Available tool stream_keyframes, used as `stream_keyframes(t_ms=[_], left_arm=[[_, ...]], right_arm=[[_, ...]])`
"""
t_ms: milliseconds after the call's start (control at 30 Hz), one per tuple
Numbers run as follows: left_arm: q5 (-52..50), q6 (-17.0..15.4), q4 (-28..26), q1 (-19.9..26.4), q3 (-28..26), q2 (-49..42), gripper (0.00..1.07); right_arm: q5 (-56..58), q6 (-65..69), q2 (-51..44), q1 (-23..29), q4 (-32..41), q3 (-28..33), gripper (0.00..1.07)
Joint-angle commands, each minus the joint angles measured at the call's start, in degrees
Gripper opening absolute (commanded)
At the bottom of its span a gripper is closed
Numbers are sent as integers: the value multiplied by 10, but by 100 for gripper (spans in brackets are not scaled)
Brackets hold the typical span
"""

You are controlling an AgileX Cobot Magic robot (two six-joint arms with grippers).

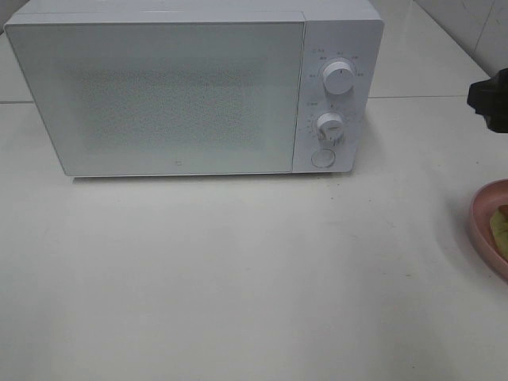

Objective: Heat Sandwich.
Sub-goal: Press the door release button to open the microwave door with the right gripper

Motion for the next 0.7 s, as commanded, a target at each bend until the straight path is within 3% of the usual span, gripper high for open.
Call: stream_keyframes(t_ms=[33,400,700], left_arm=[[-7,-6,-6,1,1,-13,98],[-7,-6,-6,1,1,-13,98],[-7,-6,-6,1,1,-13,98]], right_arm=[[-93,-21,1,17,33,35,76],[-278,-167,1,97,217,132,76],[-357,-234,45,183,311,152,76]])
